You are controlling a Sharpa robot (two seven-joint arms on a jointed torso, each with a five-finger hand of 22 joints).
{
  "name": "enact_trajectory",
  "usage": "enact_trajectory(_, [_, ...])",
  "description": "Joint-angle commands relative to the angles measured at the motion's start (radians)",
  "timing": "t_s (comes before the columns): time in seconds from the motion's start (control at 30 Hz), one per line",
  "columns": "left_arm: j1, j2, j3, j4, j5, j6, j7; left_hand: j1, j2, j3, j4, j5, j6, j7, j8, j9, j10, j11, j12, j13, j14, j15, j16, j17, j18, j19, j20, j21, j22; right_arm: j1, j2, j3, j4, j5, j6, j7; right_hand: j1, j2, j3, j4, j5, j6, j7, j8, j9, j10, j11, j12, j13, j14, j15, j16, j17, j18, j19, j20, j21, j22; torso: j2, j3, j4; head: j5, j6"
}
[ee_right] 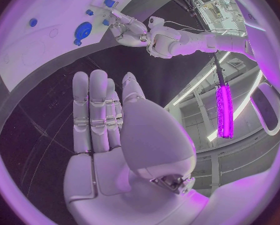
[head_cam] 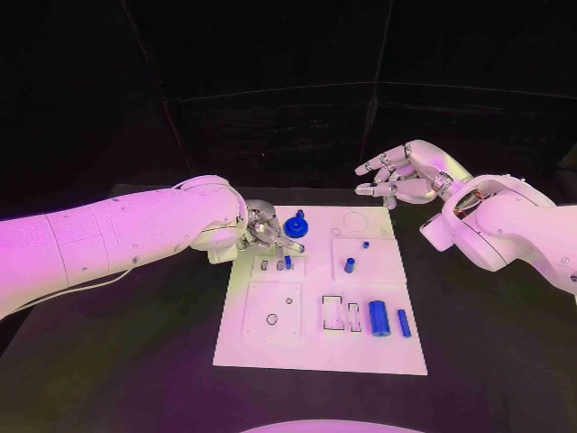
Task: Assemble the parts on the task board
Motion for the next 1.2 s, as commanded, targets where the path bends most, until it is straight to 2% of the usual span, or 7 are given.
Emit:
enact_trajectory(0.03, [0.002,0.01,0.0,-0.01,-0.038,0.055,-0.04,0.016,0.002,-0.007,0.004,0.001,-0.013,0.0,0.012,0.011,-0.004,-0.002,0.006,0.004,0.105,-0.007,0.003,0.263,-0.01,0.015,-0.009,0.008,0.003,0.003,0.002,0.001,-0.001,0.009,0.008,0.004,0.007,0.004,-0.006,0.0,0.006,0.006,0.002,-0.005,-0.001,0.007,-0.001,-0.005,-0.002,0.007,-0.001,-0.006,0.001,0.013,0.006,-0.001,-0.007,-0.002,0.001,-0.0009,0.0013,-0.001,-0.003])
enact_trajectory(0.47, [0.003,0.043,-0.002,-0.038,-0.049,0.101,-0.049,0.029,0.007,-0.008,0.003,0.001,-0.022,-0.002,0.031,0.033,-0.001,-0.003,0.015,0.013,0.105,-0.008,0.003,0.263,-0.011,0.015,-0.009,0.011,0.009,0.003,0.009,0.0,-0.007,0.009,0.014,-0.002,0.008,0.005,-0.01,0.0,0.017,0.006,0.002,-0.005,-0.001,0.008,-0.001,-0.006,-0.005,0.011,-0.001,-0.012,0.002,0.013,0.01,-0.002,-0.012,-0.006,0.002,-0.0022,0.0007,-0.001,-0.009])
enact_trajectory(0.77, [0.003,0.066,-0.007,-0.06,-0.058,0.119,-0.052,0.054,0.017,0.004,-0.01,0.001,-0.037,-0.001,0.049,0.055,-0.003,-0.002,0.018,0.016,0.105,-0.007,0.003,0.263,-0.012,0.014,-0.008,0.014,0.014,0.003,0.012,0.0,-0.01,0.009,0.016,-0.005,0.012,0.007,-0.015,-0.001,0.033,0.007,0.002,-0.006,-0.001,0.007,-0.001,-0.009,-0.01,0.014,-0.001,-0.021,0.005,0.013,0.013,-0.002,-0.019,-0.01,0.002,-0.0018,0.0011,0.0,-0.013])
enact_trajectory(1.2, [0.003,0.08,-0.008,-0.064,-0.075,0.128,-0.053,0.085,0.026,0.036,-0.035,0.002,-0.053,-0.001,0.07,0.081,-0.003,-0.002,0.023,0.021,0.105,-0.006,0.003,0.263,-0.012,0.013,-0.006,0.016,0.018,0.003,0.019,0.0,-0.021,0.009,0.018,-0.007,0.015,0.008,-0.018,-0.002,0.045,0.007,0.002,-0.006,-0.001,0.005,-0.001,-0.011,-0.013,0.015,-0.001,-0.028,0.006,0.013,0.015,-0.002,-0.025,-0.014,0.002,-0.0013,0.0009,0.0,-0.021])
